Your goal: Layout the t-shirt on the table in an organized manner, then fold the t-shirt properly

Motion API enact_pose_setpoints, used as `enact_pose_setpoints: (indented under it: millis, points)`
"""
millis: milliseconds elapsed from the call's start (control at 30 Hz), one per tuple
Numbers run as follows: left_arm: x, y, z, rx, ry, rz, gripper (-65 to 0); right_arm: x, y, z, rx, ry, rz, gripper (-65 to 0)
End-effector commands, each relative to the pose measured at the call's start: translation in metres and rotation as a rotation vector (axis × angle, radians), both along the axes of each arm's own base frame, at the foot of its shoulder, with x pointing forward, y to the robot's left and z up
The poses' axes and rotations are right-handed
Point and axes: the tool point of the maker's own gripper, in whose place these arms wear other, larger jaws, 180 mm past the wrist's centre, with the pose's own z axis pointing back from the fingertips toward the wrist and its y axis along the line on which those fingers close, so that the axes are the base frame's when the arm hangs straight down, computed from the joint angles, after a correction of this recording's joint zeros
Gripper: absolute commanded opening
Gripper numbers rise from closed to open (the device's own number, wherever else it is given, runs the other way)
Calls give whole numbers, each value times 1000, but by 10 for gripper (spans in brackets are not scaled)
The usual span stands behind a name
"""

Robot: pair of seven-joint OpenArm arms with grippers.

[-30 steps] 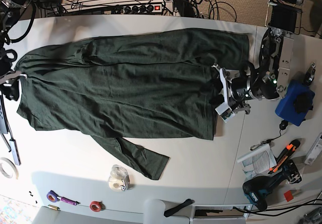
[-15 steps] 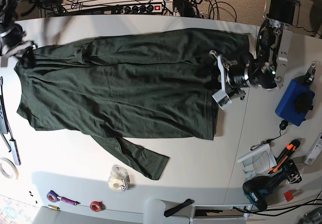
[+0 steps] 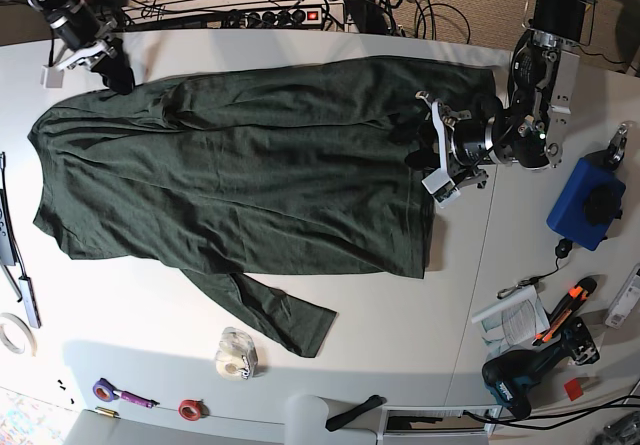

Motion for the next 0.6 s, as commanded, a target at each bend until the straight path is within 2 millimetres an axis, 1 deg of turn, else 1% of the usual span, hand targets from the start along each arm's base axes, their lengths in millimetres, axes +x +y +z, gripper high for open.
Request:
enact_pose_setpoints:
  millis: [0, 133, 267, 567]
  points:
    - [7, -1, 12, -28, -37, -1, -371, -1, -4, 7, 8, -17, -12, -489]
    - [3, -1, 9, -28, -24, -1, -371, 0, -2, 11, 42, -47, -38, -489]
    - [-2, -1, 6, -29, -13, -1, -371, 2, -5, 14, 41, -69, -57, -489]
    - [-2, -2, 7, -37, -11, -1, -371, -2, -32, -2, 99, 33, -297, -489]
